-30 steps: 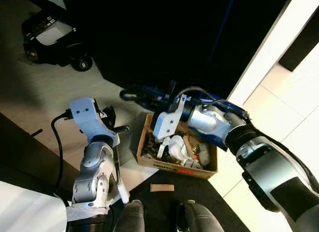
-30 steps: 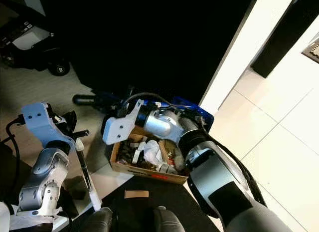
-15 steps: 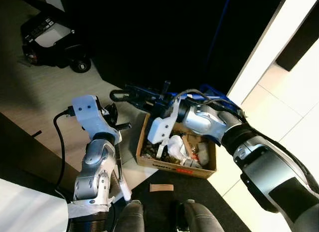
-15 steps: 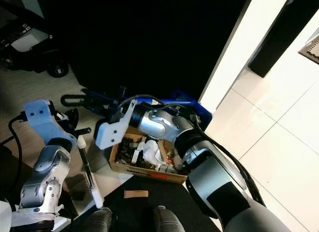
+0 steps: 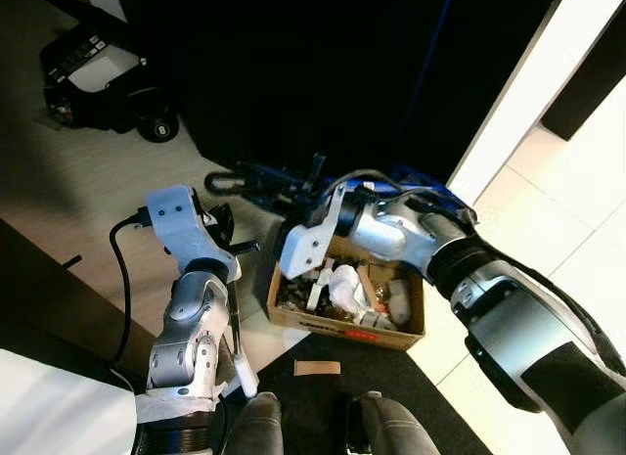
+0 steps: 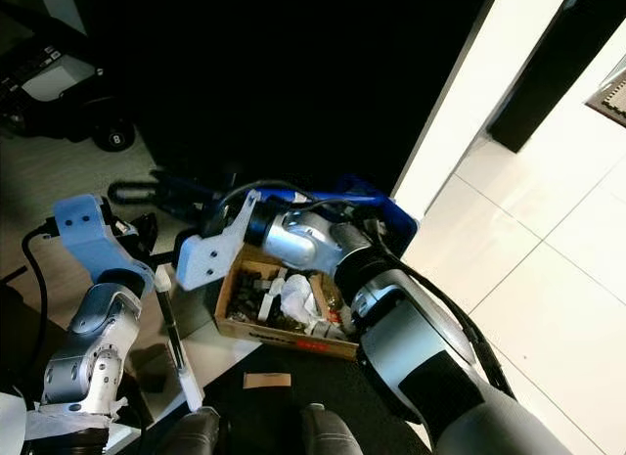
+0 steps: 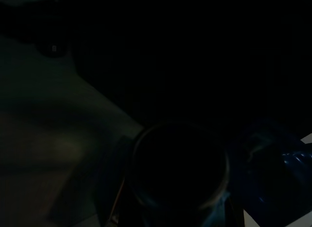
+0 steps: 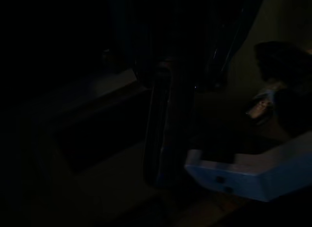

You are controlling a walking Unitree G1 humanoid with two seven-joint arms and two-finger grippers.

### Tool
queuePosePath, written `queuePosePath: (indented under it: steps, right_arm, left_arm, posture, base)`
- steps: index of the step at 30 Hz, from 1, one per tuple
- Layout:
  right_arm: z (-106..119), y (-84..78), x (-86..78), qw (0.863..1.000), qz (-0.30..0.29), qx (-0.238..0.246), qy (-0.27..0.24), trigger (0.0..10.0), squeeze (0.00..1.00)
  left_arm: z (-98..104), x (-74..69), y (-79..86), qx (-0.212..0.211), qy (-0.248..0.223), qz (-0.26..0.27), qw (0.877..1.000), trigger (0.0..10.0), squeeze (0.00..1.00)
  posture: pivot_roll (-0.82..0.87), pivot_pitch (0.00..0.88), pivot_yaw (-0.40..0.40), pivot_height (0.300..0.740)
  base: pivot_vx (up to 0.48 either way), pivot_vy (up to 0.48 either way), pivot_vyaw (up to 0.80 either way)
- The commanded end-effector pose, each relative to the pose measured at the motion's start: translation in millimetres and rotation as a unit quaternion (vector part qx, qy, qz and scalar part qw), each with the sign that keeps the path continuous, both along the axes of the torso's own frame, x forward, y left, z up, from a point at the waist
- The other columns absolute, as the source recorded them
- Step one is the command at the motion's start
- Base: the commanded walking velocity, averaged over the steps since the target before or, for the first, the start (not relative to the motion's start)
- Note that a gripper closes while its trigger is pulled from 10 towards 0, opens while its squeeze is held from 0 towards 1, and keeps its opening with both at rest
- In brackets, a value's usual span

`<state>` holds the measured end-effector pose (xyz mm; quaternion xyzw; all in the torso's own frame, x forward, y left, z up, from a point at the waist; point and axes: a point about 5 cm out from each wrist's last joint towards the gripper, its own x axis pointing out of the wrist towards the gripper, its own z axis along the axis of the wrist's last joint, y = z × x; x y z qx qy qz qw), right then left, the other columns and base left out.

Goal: Sweep floor

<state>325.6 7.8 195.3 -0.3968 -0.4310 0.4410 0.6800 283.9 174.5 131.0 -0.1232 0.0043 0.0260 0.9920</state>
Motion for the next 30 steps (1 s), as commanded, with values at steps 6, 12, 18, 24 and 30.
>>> queuePosePath:
  steps: [6, 12, 18, 24, 30]
  right_arm:
    - [27.3, -1.1, -6.3, 0.996, 0.067, -0.023, -0.051, 10.0, 0.06]
    - [39.4, 4.7, -11.7, 0.995, 0.074, 0.066, 0.005, 10.0, 0.06]
    - [21.3, -14.4, 11.1, 0.994, -0.024, 0.084, 0.069, 10.0, 0.05]
    - [36.6, -8.3, -7.9, 0.989, 0.04, 0.132, 0.056, 10.0, 0.04]
    - [36.5, -20.2, -12.7, 0.997, 0.059, 0.055, -0.013, 10.0, 0.04]
  left_arm:
    - [0.0, -1.0, -5.1, -0.003, -0.001, -0.004, 1.0, 10.0, 0.0]
    - [-0.8, -1.2, -6.4, -0.002, -0.001, -0.006, 1.0, 10.0, 0.0]
    - [-1.5, -0.1, -8.3, -0.001, 0.0, -0.01, 1.0, 10.0, 0.0]
    - [-0.5, 0.8, -7.6, 0.003, 0.001, -0.014, 1.0, 10.0, 0.0]
    - [1.5, 5.9, -10.2, 0.003, -0.001, -0.023, 1.0, 10.0, 0.0]
  posture:
    - [0.06, 0.096, -0.102, 0.74]
    - [0.07, 0.095, -0.107, 0.74]
    - [0.08, 0.102, -0.108, 0.74]
    - [0.07, 0.099, -0.096, 0.74]
    - [0.05, 0.094, -0.079, 0.74]
  base:
    - [0.0, 0.0, 0.0]
    - [0.0, 0.0, 0.0]
    - [0.0, 0.0, 0.0]
    - [0.0, 0.0, 0.0]
    - [0.0, 0.0, 0.0]
